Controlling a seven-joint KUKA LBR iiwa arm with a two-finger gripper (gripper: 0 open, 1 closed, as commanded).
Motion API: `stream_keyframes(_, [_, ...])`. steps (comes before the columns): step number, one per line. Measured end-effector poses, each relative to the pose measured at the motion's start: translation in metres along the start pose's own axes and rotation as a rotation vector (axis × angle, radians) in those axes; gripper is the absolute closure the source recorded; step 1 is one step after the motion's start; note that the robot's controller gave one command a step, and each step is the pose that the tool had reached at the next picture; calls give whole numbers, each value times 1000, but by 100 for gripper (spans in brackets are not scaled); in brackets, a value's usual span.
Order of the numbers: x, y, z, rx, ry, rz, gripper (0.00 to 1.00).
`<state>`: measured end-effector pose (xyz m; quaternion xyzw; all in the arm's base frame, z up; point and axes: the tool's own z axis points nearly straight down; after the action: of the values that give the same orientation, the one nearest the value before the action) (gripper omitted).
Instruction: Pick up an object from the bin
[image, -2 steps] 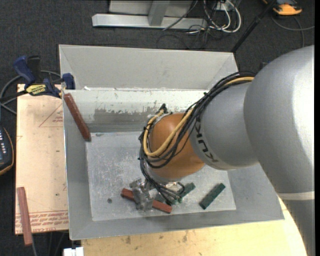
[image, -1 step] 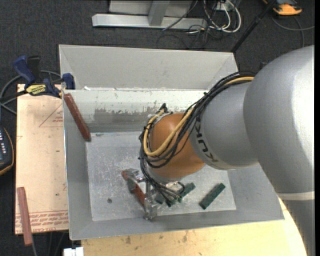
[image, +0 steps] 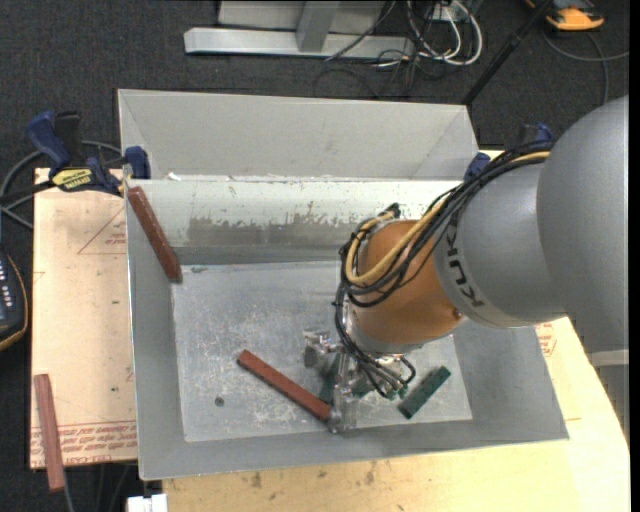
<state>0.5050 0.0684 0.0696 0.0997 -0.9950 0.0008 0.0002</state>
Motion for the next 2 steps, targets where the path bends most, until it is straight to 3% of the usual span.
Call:
stream_keyframes(1, [-58,11,-109,-1,-12,-306,0])
stream_keyframes(2, [-19,18,1,-4,3,-844,0])
